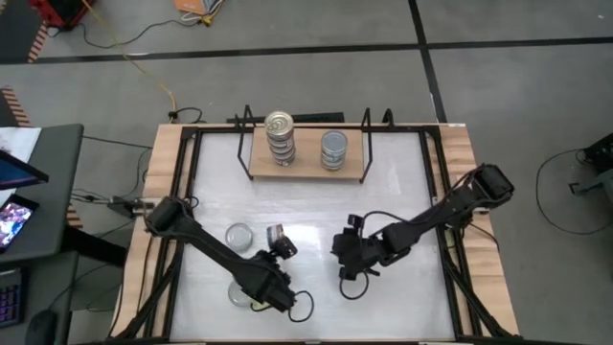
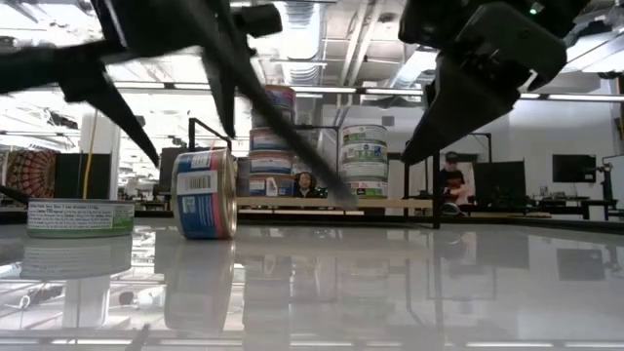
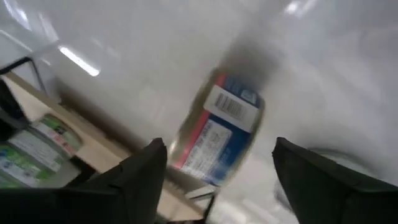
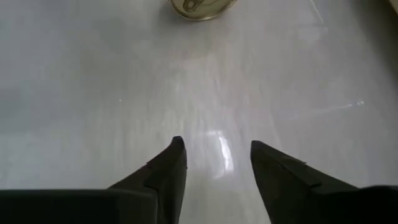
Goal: Stack canned seafood by type on shelf
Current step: Stack the blue-pink tuna can on top of the other blue-pink tuna can on the shelf
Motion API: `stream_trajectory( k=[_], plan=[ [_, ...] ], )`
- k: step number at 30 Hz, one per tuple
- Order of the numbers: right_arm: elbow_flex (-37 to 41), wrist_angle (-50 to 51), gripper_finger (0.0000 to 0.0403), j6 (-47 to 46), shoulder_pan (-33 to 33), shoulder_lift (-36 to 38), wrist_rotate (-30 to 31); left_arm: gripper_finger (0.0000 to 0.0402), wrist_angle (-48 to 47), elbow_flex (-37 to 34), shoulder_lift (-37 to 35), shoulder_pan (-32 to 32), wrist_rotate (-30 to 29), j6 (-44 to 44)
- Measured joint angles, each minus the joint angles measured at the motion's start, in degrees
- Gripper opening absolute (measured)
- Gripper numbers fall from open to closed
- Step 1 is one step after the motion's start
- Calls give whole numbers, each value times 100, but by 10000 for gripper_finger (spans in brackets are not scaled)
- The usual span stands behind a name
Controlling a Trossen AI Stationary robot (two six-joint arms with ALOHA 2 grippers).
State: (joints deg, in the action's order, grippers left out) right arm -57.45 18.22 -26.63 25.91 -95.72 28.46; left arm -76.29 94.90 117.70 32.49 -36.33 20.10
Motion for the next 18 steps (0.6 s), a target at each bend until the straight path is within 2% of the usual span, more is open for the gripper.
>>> stream_trajectory(
  k=[5, 13, 18],
  plan=[
    [0, 97, 211, -340, 232, 0, 292, 309, -177, 104, 380, -41, -210, 451],
    [0, 76, 211, -506, 455, 0, 780, 311, -187, 91, 427, -332, -280, 792],
    [0, 18, 211, -506, 442, 0, 816, 284, -180, 86, 427, -451, 303, 824]
  ],
)
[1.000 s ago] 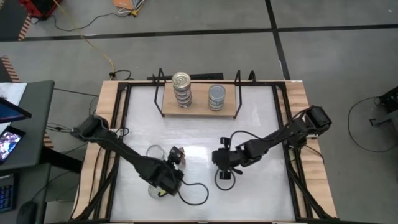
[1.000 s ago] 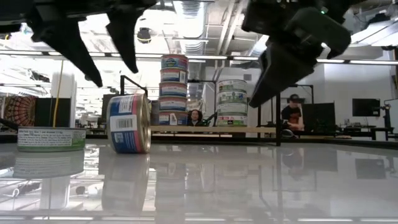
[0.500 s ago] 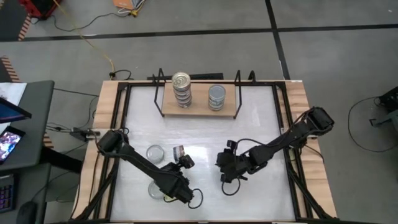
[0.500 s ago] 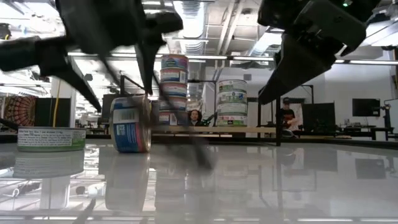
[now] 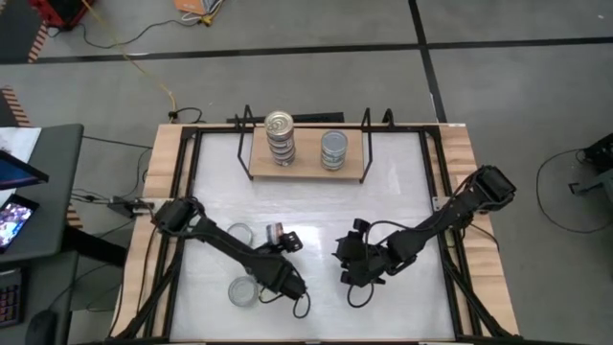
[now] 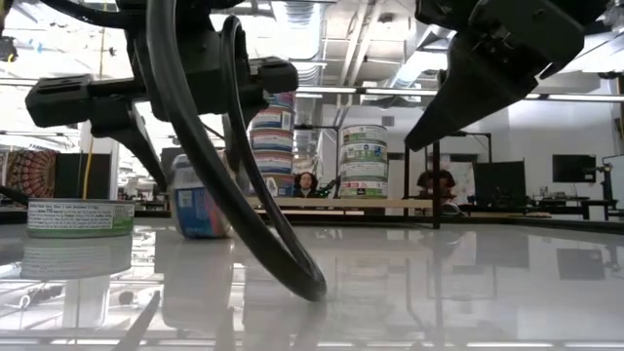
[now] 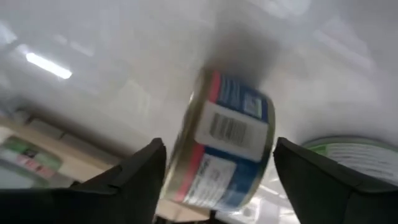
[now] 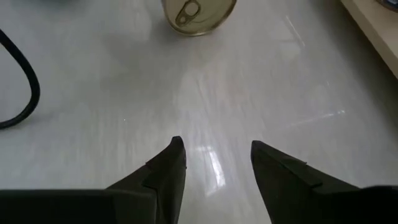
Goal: Stack canned seafood by type on shelf
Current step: Stack the blue-pink tuna can on top of the other blue-pink tuna can on the shelf
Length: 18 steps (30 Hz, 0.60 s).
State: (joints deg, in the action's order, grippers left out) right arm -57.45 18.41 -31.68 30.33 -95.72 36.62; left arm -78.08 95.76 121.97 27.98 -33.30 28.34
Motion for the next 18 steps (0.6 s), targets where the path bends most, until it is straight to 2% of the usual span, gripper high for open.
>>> stream_trajectory(
  k=[8, 18],
  plan=[
    [0, -26, 211, 109, -4, 0, 111, 197, -13, -2, 0, -12, 247, -40],
    [0, 84, 211, 175, -9, 0, 210, 195, -81, -9, 0, 101, 162, -510]
  ],
)
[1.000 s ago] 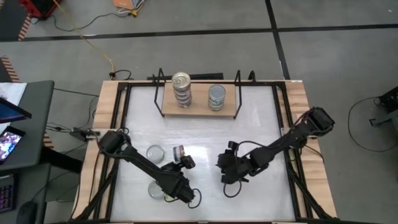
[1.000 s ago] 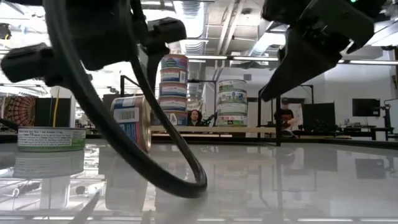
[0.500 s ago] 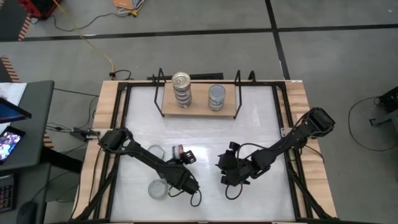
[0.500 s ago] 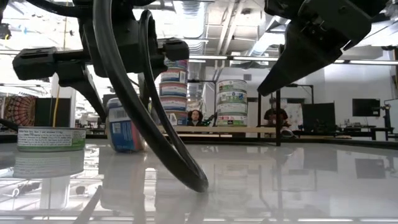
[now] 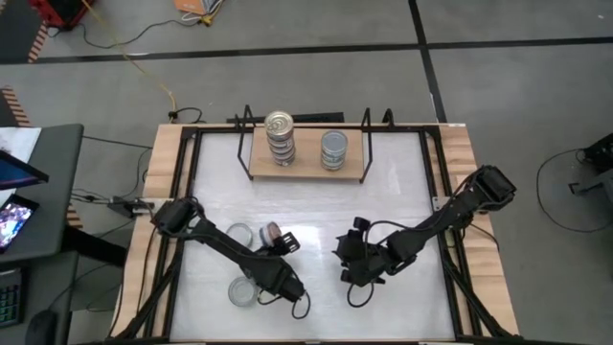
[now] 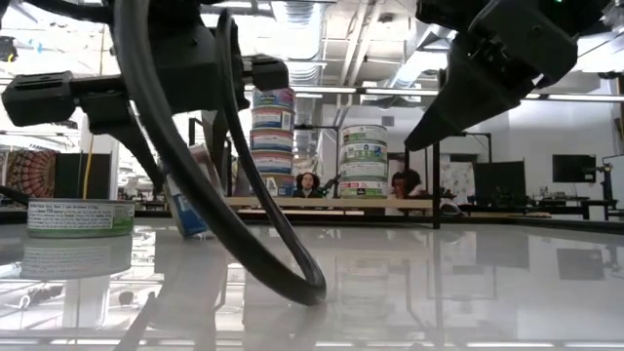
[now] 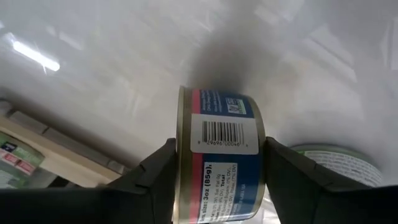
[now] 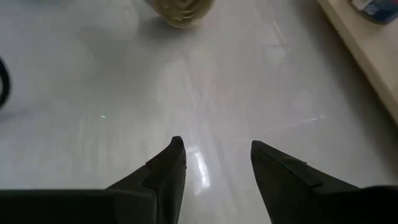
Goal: Stack canned seafood by type on shelf
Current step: Stack the blue-pink tuna can on top of the other blue-pink tuna can on the shelf
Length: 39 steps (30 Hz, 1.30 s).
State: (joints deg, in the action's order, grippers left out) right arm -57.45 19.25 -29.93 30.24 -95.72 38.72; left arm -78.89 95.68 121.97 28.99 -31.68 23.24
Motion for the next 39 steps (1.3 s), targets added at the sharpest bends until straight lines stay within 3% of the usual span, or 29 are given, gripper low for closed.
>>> stream_trajectory(
  k=[10, 17, 21, 24, 31, 39],
  plan=[
    [0, 412, 200, -4, 186, 423, 965, 193, -301, -4, -631, 134, -919, -598],
    [0, 584, 179, -2, 316, 564, 1984, 194, -238, -4, -1852, 112, -1784, -912],
    [0, 607, 170, -2, 295, 564, 2034, 195, 48, -4, -2661, 75, -2242, -1041],
    [0, 601, 165, -4, 262, 564, 2036, 195, 468, -4, -3234, -23, -2268, -930],
    [0, 367, 159, -2, 262, 563, 2080, 195, 2052, -515, -4472, -681, -2263, 138],
    [0, -803, 159, 935, 214, 180, 2290, 195, 5593, -1996, -5174, -2023, -2020, 2591]
  ],
)
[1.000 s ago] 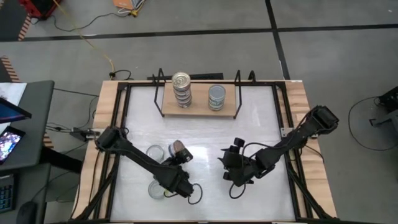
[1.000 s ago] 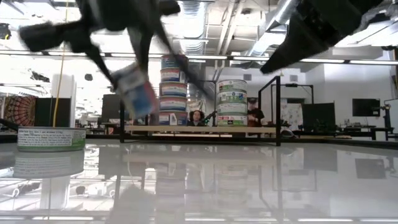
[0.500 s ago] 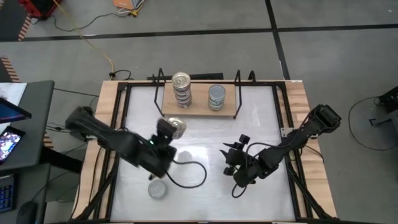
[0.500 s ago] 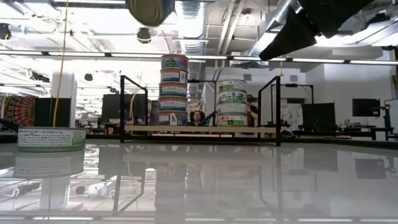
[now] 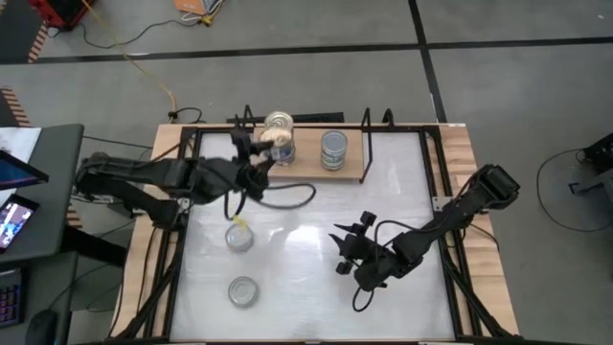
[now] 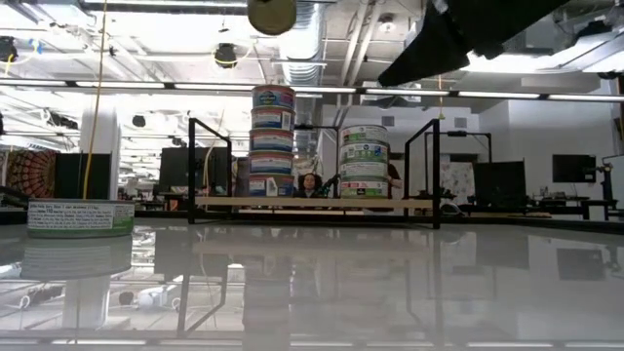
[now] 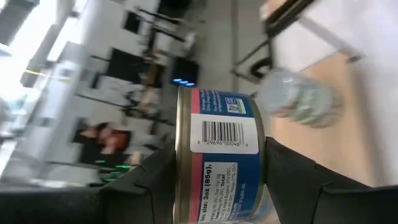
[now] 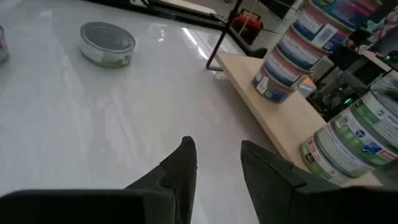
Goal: Stack canned seafood by type on shelf
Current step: Stack the blue-pink tuna can on top of the other blue-pink tuna can on the shelf
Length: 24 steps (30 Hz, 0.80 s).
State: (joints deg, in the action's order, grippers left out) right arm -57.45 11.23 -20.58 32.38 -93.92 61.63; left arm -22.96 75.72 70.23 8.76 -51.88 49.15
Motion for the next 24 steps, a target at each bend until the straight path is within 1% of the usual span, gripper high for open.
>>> stream_trajectory(
  k=[3, 5, 7, 11, 14, 21, 24],
  plan=[
    [0, -143, 159, 93, -5, -119, -2, 195, 1118, -477, -8, -448, 62, 950],
    [0, -148, 159, 36, -7, -166, -2, 195, 1544, -706, 4, -733, 134, 1359],
    [0, -137, 159, -30, 16, -180, -3, 195, 1689, -852, 16, -1025, 286, 1583],
    [0, -136, 159, -129, 93, -178, -4, 195, 1629, -944, 22, -1613, 825, 1422],
    [0, -127, 159, -231, 141, -172, -4, 195, 1640, -944, 20, -1940, 1107, 1326],
    [0, -97, 159, -615, 188, -169, -9, 195, 1488, -944, 20, -2361, 1888, 985],
    [0, -96, 159, -737, 244, -169, -16, 195, 1401, -944, 20, -2498, 2088, 759]
  ],
)
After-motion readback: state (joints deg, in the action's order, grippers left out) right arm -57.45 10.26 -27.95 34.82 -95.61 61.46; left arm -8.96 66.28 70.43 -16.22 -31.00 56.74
